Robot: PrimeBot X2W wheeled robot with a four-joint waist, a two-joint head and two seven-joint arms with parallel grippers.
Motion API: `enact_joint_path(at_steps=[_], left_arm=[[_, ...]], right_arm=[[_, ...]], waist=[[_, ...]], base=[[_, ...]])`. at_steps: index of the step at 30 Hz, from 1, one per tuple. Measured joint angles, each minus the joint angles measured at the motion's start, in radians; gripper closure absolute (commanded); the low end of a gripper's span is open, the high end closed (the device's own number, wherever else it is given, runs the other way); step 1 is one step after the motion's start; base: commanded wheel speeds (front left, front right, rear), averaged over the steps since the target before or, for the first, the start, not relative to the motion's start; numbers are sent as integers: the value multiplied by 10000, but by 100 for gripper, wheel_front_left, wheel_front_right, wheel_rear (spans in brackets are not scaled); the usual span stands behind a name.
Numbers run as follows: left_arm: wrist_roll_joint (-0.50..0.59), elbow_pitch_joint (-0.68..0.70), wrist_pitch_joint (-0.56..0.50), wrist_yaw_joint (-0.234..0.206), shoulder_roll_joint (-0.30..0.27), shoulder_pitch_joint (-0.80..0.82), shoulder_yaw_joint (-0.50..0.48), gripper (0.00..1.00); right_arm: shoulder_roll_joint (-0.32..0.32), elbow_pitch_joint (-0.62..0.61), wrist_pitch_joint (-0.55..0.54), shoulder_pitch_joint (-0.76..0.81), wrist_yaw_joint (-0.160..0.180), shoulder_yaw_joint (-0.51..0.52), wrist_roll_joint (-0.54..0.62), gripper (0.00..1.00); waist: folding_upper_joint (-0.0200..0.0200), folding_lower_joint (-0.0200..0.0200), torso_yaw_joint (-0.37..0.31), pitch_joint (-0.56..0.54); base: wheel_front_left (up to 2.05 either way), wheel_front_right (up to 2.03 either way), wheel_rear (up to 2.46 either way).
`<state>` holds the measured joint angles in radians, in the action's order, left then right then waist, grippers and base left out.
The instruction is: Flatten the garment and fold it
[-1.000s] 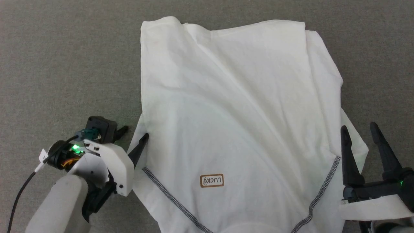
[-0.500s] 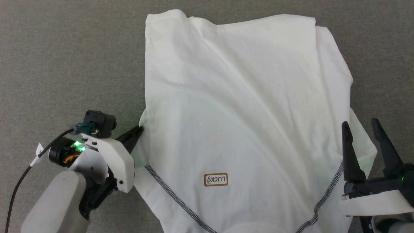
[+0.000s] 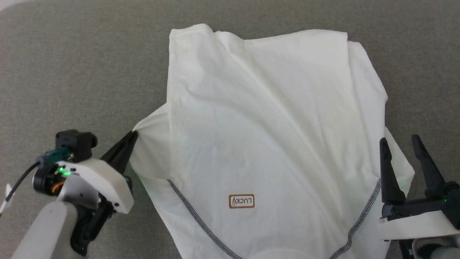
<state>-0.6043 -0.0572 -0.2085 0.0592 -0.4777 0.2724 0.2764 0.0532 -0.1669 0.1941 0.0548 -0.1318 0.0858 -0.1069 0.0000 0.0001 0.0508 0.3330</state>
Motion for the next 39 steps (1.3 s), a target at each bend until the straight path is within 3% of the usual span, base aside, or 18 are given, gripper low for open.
enact_joint_path(at_steps=[7, 13, 19, 23, 24, 25, 26, 31, 35, 39], left_arm=[[-635, 792, 606, -1035, -69, -2041, -1183, 100], [-1210, 865, 1145, -1703, 391, -3890, -1852, 100], [-1534, 550, 1425, -1818, 980, -4611, -1779, 100], [-1526, 314, 1501, -1659, 1137, -4559, -1542, 100], [-1523, 295, 1580, -1657, 1145, -4502, -1538, 89], [-1505, 301, 1674, -1657, 1147, -4431, -1549, 49], [-1469, 324, 1772, -1657, 1145, -4332, -1561, 0], [-1116, 1089, 2194, -1643, 857, -3513, -1822, 0], [-343, 1657, 2199, -1645, 38, -2352, -1912, 0], [568, 1482, 1448, -1432, -669, -1090, -1256, 0]], right_arm=[[-2, 88, -2, 171, 0, 21, -4, 0], [-6, 136, -104, 365, 0, 15, -4, 0], [-4, 138, -247, 506, 0, 52, 0, 0], [-4, 121, -355, 532, 0, 4, 2, 0], [-4, 115, -368, 532, 0, -17, 2, 0], [-6, 115, -378, 532, 0, -29, 0, 0], [-4, 111, -418, 532, 0, -38, 0, 0], [-4, -27, -454, 536, 0, -54, 0, 0], [-6, -173, -502, 529, 0, -48, 6, 0], [-6, -368, -500, 445, 0, -29, 21, 0]], waist=[[0, -1, 151, -372], [0, -1, 298, -597], [0, -2, 485, -824], [0, -2, 607, -977], [0, -2, 627, -1010], [0, -2, 642, -1039], [0, -2, 651, -1063], [0, -2, 634, -1013], [0, -1, 580, -790], [0, -1, 468, -448]], base=[[0, 0, 0], [0, 0, 0], [0, 0, 0], [0, 0, 0], [0, 0, 0], [0, 0, 0], [0, 0, 0], [0, 0, 0], [0, 0, 0], [0, 0, 0]])
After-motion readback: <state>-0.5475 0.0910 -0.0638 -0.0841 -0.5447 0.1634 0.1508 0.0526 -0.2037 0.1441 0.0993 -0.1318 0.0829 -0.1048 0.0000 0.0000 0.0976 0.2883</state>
